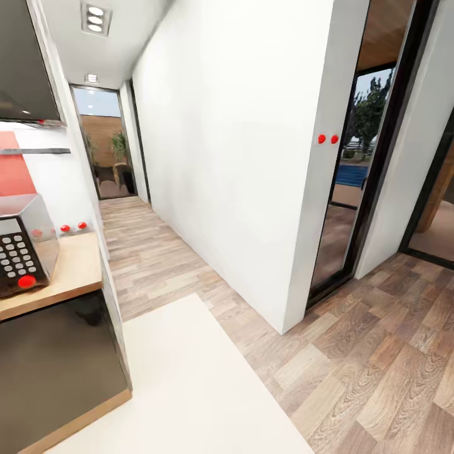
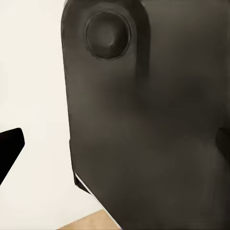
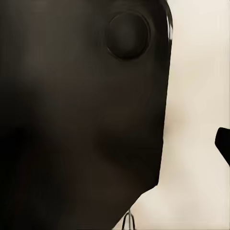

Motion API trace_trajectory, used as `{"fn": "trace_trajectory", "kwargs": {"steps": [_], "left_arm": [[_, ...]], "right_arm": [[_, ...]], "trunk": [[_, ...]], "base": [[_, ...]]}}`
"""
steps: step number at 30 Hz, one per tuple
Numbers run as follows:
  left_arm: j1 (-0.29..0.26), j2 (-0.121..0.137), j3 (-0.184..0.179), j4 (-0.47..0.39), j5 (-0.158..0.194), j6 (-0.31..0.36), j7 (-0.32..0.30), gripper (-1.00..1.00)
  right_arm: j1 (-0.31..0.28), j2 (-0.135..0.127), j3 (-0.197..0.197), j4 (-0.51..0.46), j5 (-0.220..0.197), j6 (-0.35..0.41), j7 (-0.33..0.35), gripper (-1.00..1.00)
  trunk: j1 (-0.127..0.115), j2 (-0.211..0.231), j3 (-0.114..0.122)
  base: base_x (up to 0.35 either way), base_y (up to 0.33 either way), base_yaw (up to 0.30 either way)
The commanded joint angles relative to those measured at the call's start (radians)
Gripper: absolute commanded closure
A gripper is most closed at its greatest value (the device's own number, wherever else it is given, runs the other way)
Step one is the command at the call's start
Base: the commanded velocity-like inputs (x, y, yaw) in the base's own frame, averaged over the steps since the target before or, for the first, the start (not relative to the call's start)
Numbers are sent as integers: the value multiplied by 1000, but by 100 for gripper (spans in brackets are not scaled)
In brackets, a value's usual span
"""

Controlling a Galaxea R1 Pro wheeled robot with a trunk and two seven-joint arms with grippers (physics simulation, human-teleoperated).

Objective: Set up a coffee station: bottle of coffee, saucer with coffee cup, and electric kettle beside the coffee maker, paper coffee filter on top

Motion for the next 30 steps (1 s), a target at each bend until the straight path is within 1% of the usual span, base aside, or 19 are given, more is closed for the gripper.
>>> {"fn": "trace_trajectory", "kwargs": {"steps": [1, 5, 10, 17, 23, 25, 27, 28, 29, 30], "left_arm": [[2, -5, -4, 3, -6, 6, 2, -100], [1, -5, -5, 7, -5, 7, -2, -100], [1, -5, -7, 6, -4, 0, -3, -100], [1, 6, -10, -25, -6, -30, -5, -100], [-1, 12, -11, -53, -8, -64, -3, -100], [-6, 18, -11, -54, -8, -75, -3, -100], [-17, 29, -9, -66, -5, -86, -2, -100], [-43, 47, -9, -89, -5, -99, -2, -100], [-67, 50, -8, -137, -5, -98, -2, -100], [-73, 49, -8, -151, -4, -98, -2, -100]], "right_arm": [[-5, 6, 3, -6, 1, -6, 1, -100], [-5, 28, 2, -28, 2, -12, 2, -100], [-5, 56, 0, -47, 3, -40, 1, -100], [-5, 53, 0, -79, 4, -79, -4, -100], [-5, 36, 0, -110, 4, -112, -5, -100], [-5, 32, 0, -121, 4, -124, -5, -100], [-5, 21, -3, -132, 4, -135, -6, -100], [-5, -9, -5, -325, 3, -225, -6, -100], [-6, -27, -6, -387, 3, -277, -6, -100], [-7, -29, -6, -404, 3, -287, -6, -100]], "trunk": [[0, 0, 0], [0, 0, 0], [0, 0, 0], [0, 0, 0], [0, 0, 0], [0, 0, 0], [0, 0, 0], [0, 0, 0], [0, 0, 0], [0, 0, 0]], "base": [[0, 0, 0], [0, 0, 0], [0, 0, 0], [0, 0, 0], [0, 0, 0], [0, 0, 0], [0, 0, 0], [0, 0, 0], [0, 0, 0], [0, 0, 0]]}}
